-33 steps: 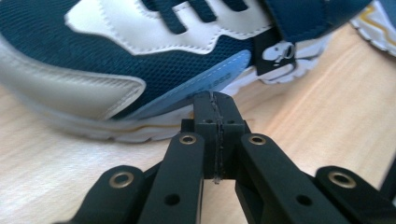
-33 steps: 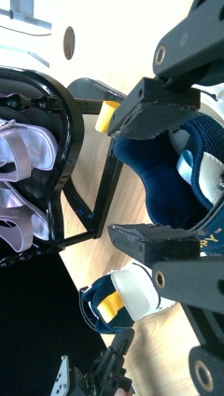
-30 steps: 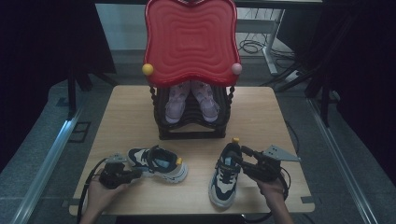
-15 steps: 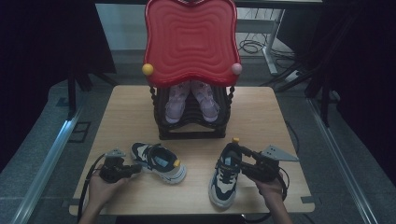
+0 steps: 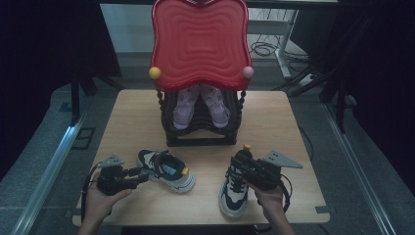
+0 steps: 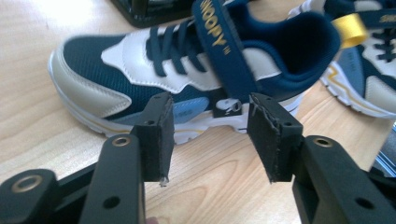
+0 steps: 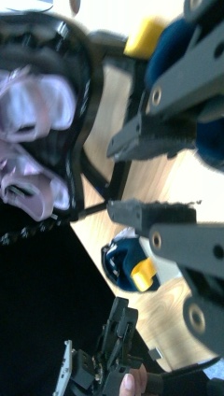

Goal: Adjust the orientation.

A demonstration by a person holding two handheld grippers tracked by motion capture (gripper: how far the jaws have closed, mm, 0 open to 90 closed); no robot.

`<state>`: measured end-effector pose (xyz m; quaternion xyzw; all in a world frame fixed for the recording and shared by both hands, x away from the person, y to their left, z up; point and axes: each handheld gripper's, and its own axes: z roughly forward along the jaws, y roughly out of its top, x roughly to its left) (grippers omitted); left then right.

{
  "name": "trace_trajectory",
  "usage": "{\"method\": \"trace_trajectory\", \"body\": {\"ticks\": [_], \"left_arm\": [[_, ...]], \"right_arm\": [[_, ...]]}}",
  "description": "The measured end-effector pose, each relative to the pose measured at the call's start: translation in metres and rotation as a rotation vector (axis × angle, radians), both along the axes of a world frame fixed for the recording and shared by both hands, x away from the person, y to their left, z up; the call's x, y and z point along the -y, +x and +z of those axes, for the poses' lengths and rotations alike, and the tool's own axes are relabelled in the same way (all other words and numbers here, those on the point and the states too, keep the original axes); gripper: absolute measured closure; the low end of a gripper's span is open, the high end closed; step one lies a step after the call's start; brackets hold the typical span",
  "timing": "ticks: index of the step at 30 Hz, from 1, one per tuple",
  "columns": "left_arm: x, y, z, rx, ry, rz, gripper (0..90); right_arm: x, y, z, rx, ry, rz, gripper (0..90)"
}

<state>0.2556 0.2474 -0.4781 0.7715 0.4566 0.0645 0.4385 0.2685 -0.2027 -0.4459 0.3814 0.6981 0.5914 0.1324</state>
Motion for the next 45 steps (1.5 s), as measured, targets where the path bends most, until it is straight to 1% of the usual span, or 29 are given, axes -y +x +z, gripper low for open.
{"method": "trace_trajectory", "body": {"ticks": [1, 3, 6, 8, 9, 10, 12, 15, 17, 21, 24, 27, 28, 34, 38, 42, 45], "left_arm": [[-0.001, -0.001, 0.003, 0.010, -0.003, 0.002, 49.2], [-0.003, -0.003, 0.009, 0.022, -0.016, 0.014, 47.3], [-0.006, -0.007, 0.013, 0.033, -0.026, 0.012, 45.6], [-0.007, -0.009, 0.015, 0.036, -0.025, 0.005, 45.4], [-0.008, -0.010, 0.015, 0.036, -0.026, 0.007, 45.5], [-0.010, -0.010, 0.015, 0.038, -0.028, 0.007, 45.4], [-0.012, -0.011, 0.015, 0.036, -0.030, 0.012, 45.4], [-0.015, -0.011, 0.013, 0.035, -0.030, 0.020, 45.5], [-0.017, -0.011, 0.011, 0.039, -0.030, 0.036, 45.7], [-0.016, -0.011, 0.012, 0.049, -0.038, 0.041, 46.0], [-0.015, -0.012, 0.012, 0.052, -0.041, 0.041, 46.0], [-0.016, -0.012, 0.011, 0.046, -0.041, 0.043, 46.0], [-0.016, -0.011, 0.010, 0.044, -0.041, 0.044, 46.0], [-0.018, -0.011, 0.007, 0.032, -0.045, 0.047, 46.0], [-0.018, -0.011, 0.006, 0.029, -0.051, 0.048, 46.0], [-0.018, -0.011, 0.006, 0.028, -0.053, 0.048, 46.0], [-0.019, -0.011, 0.005, 0.024, -0.054, 0.052, 46.0]], "right_arm": [[-0.005, 0.000, 0.003, 0.010, -0.011, 0.006, 75.6], [-0.018, 0.000, 0.009, 0.021, -0.001, 0.029, 80.6], [-0.037, 0.004, 0.012, 0.015, -0.005, 0.049, 83.9], [-0.049, 0.009, 0.012, -0.002, 0.007, 0.052, 86.0], [-0.056, 0.012, 0.011, -0.018, 0.020, 0.055, 86.8], [-0.060, 0.014, 0.010, -0.023, 0.025, 0.054, 87.0], [-0.072, 0.019, 0.006, -0.047, 0.031, 0.056, 87.4], [-0.086, 0.025, -0.002, -0.068, 0.002, 0.069, 87.5], [-0.094, 0.029, -0.006, -0.075, -0.025, 0.069, 87.6], [-0.106, 0.035, -0.011, -0.091, -0.054, 0.075, 87.9], [-0.115, 0.036, -0.014, -0.089, -0.095, 0.083, 87.8], [-0.122, 0.038, -0.020, -0.098, -0.129, 0.091, 87.8], [-0.125, 0.039, -0.022, -0.107, -0.138, 0.094, 87.8], [-0.133, 0.041, -0.032, -0.129, -0.155, 0.094, 88.0], [-0.138, 0.039, -0.035, -0.142, -0.151, 0.095, 87.9], [-0.142, 0.037, -0.038, -0.129, -0.171, 0.093, 88.0], [-0.143, 0.038, -0.041, -0.131, -0.180, 0.086, 87.9]]}}
